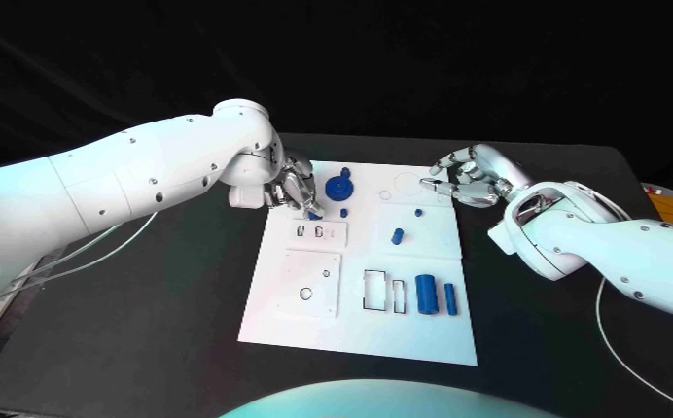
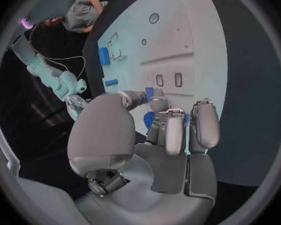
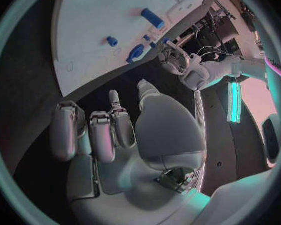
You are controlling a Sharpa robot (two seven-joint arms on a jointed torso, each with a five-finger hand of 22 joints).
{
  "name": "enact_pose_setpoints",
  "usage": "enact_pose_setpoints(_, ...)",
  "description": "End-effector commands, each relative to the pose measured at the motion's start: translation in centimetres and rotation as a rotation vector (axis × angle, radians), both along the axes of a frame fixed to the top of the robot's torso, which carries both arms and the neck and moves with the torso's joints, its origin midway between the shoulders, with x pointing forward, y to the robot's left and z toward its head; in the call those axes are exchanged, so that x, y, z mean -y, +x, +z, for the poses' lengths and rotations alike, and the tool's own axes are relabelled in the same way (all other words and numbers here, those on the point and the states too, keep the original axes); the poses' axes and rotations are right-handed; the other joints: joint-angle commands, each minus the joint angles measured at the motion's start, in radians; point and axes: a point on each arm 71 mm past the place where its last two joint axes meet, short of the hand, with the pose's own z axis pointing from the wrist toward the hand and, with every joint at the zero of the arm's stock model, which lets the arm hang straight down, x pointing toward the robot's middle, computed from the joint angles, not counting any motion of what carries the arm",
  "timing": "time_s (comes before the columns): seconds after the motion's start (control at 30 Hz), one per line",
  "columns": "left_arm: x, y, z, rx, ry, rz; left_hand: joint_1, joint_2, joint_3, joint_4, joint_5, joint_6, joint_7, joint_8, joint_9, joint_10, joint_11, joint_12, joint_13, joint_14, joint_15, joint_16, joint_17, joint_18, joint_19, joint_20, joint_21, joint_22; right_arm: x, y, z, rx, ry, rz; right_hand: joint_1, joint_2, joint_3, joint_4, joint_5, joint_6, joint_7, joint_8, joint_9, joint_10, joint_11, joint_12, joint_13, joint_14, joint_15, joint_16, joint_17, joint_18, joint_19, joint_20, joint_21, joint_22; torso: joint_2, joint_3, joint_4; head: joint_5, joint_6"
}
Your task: Assemble the parts on the task board
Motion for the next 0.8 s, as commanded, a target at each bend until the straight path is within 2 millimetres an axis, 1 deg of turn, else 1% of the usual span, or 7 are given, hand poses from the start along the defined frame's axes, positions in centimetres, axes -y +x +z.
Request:
enact_pose_setpoints(0.03, 0.3, -0.1, 0.0, -0.119, 0.038, -0.096, 0.008, 0.007, 0.167, -0.178, -0.004, -0.002, 0.004, -0.006, -0.002, -0.007, 0.002, -0.006, -0.003, 0.067, 0.008, -0.006, 0.126, 0.003, -0.005, 0.0, -0.003, 0.001, -0.2, 0.0, -0.1, -0.003, -0.01, 0.012, 0.001, 0.011, -0.006, -0.002, 0.003, -0.01, 0.0, 0.003, -0.002, -0.002, -0.001, -0.003, 0.108, 0.078, -0.007, -0.005, 0.147, 0.006, -0.002, -0.004, -0.005, 0.103, 0.0, -0.0006, 0.0018, 0.001, -0.003)
enact_pose_setpoints(0.23, 0.7, 0.6, 0.1, -0.149, 0.069, -0.119, 0.012, 0.009, 0.162, -0.187, -0.002, 0.0, 0.005, -0.012, -0.003, -0.004, 0.003, -0.006, 0.001, 0.066, 0.009, -0.006, 0.126, 0.003, -0.005, 0.002, -0.003, 0.003, -0.2, 0.0, 0.0, -0.002, -0.01, 0.011, 0.001, 0.011, -0.006, -0.002, 0.003, -0.01, 0.0, 0.003, -0.002, -0.002, -0.001, -0.003, 0.108, 0.078, -0.007, -0.005, 0.147, 0.006, -0.002, -0.004, -0.005, 0.103, -0.001, -0.0002, 0.0015, 0.003, -0.007)
enact_pose_setpoints(0.4, 1.2, 1.0, 0.0, -0.156, 0.085, -0.125, 0.013, 0.009, 0.16, -0.191, -0.002, 0.002, 0.006, -0.014, -0.004, -0.002, 0.003, -0.005, 0.004, 0.067, 0.009, -0.005, 0.128, 0.002, -0.002, 0.002, -0.001, 0.007, -0.2, -0.1, 0.0, 0.001, -0.01, 0.011, 0.001, 0.011, -0.006, -0.002, 0.003, -0.01, 0.0, 0.003, -0.002, -0.002, -0.001, -0.003, 0.108, 0.078, -0.007, -0.005, 0.147, 0.006, -0.002, -0.004, -0.005, 0.103, -0.002, -0.0005, 0.0027, 0.005, -0.01)
enact_pose_setpoints(0.63, 2.2, 1.3, -0.3, -0.15, 0.106, -0.13, 0.008, 0.02, 0.137, -0.195, -0.007, 0.004, 0.009, -0.032, -0.009, 0.005, 0.006, -0.005, 0.005, 0.066, 0.011, -0.005, 0.128, 0.002, -0.001, 0.005, 0.0, 0.011, -0.3, 0.0, 0.2, 0.024, 0.006, 0.011, 0.003, 0.014, -0.011, -0.002, 0.01, -0.012, 0.0, 0.005, -0.002, -0.008, -0.001, -0.01, 0.101, 0.076, -0.007, -0.007, 0.139, 0.008, -0.007, -0.004, -0.016, 0.097, 0.001, -0.0009, -0.0002, 0.007, -0.009)
enact_pose_setpoints(0.67, 2.4, 1.4, -0.3, -0.148, 0.109, -0.131, 0.008, 0.02, 0.137, -0.195, -0.007, 0.004, 0.009, -0.032, -0.009, 0.005, 0.006, -0.005, 0.005, 0.066, 0.011, -0.005, 0.128, 0.002, -0.001, 0.005, 0.0, 0.011, -0.3, 0.0, 0.2, 0.031, 0.012, 0.011, 0.01, 0.019, -0.013, -0.003, 0.018, -0.018, 0.001, 0.005, -0.004, -0.03, 0.0, -0.032, 0.077, 0.072, -0.007, -0.013, 0.123, 0.013, -0.018, -0.004, -0.034, 0.085, 0.001, -0.001, -0.0005, 0.007, -0.01)
enact_pose_setpoints(0.77, 2.8, 1.4, -0.5, -0.14, 0.12, -0.135, 0.008, 0.022, 0.133, -0.196, -0.008, 0.004, 0.009, -0.036, -0.01, 0.006, 0.006, -0.005, 0.005, 0.066, 0.012, -0.005, 0.127, 0.002, -0.002, 0.005, 0.0, 0.01, -0.4, 0.0, 0.5, 0.057, 0.037, 0.008, 0.024, 0.026, -0.013, -0.004, 0.025, -0.023, 0.002, 0.007, -0.005, -0.05, 0.001, -0.054, 0.055, 0.066, -0.006, -0.022, 0.1, 0.018, -0.032, -0.003, -0.06, 0.069, 0.001, -0.0007, -0.0007, 0.007, -0.01)
enact_pose_setpoints(0.8, 3.0, 1.5, -0.5, -0.137, 0.123, -0.137, 0.008, 0.023, 0.132, -0.196, -0.008, 0.004, 0.009, -0.036, -0.01, 0.006, 0.006, -0.005, 0.006, 0.066, 0.012, -0.005, 0.127, 0.002, -0.002, 0.005, -0.001, 0.009, -0.3, 0.0, 0.6, 0.066, 0.049, 0.005, 0.037, 0.031, -0.013, -0.003, 0.029, -0.028, 0.003, 0.008, -0.007, -0.073, 0.002, -0.079, 0.03, 0.056, -0.006, -0.037, 0.063, 0.027, -0.055, -0.003, -0.1, 0.044, 0.002, -0.0008, -0.0003, 0.007, -0.01)
